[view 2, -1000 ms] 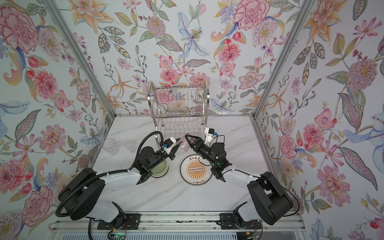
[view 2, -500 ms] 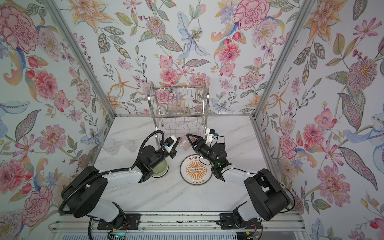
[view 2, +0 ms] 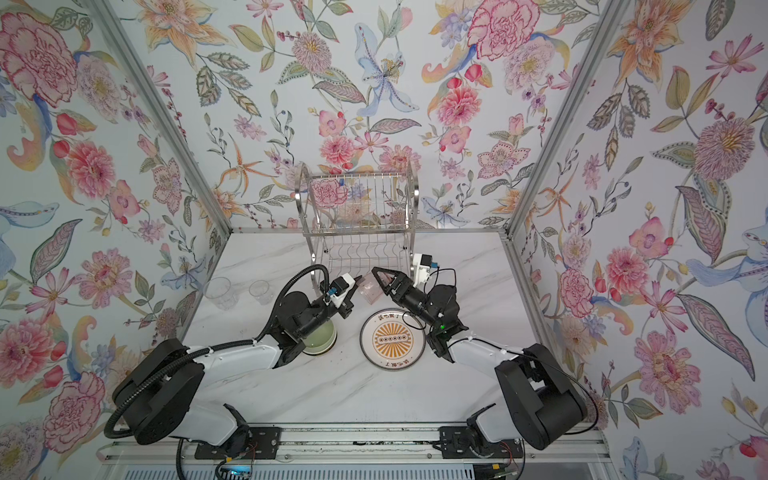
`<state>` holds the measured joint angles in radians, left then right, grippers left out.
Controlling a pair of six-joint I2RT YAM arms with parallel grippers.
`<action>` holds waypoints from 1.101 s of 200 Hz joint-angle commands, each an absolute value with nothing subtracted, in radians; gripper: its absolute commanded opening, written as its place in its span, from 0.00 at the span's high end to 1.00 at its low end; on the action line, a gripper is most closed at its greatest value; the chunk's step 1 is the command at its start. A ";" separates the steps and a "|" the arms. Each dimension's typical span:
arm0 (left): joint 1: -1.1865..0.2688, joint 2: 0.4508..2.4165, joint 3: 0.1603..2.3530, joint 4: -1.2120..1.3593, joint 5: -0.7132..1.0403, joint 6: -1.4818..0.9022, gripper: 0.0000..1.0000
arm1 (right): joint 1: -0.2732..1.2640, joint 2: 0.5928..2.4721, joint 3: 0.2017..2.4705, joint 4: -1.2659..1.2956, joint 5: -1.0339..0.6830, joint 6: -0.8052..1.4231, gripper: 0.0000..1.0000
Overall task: Unload the mixed dishes from the dish rack
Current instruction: 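Close the left gripper on the pink glass while right opens and withdraws, then carry the pink glass with left beside the clear glasses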
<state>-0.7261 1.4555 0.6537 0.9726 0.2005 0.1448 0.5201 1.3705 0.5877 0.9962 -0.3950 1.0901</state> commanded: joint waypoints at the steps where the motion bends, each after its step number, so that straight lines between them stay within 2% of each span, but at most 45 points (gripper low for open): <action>1: -0.738 1.381 0.636 0.949 0.181 0.172 1.00 | 0.517 1.258 0.610 0.821 -0.347 0.815 0.01; 25: -0.736 1.298 0.612 0.886 0.132 0.173 1.00 | 0.530 1.157 0.658 0.565 -0.284 0.531 0.01; 47: -0.735 1.198 0.582 0.827 0.083 0.169 1.00 | 0.551 1.092 0.661 0.472 -0.247 0.296 0.01; 72: -0.731 1.080 0.572 0.706 0.017 0.187 1.00 | 0.584 1.042 0.613 0.502 -0.238 0.086 0.01; 111: -0.689 0.907 0.583 0.556 -0.194 0.134 1.00 | 0.700 1.024 0.547 0.602 -0.209 -0.218 0.01; 164: -0.490 0.811 0.718 0.170 -0.262 0.008 1.00 | 0.776 1.106 0.599 0.550 -0.180 -0.348 0.01; 220: -0.213 1.002 0.964 -0.204 -0.093 -0.078 1.00 | 0.788 1.186 0.666 0.539 -0.188 -0.340 0.01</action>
<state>-0.2905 0.9127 0.8677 0.0185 -0.1867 -0.0231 0.7826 1.1545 0.6041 0.5499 -0.1928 -0.3195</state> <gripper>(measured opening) 0.090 0.989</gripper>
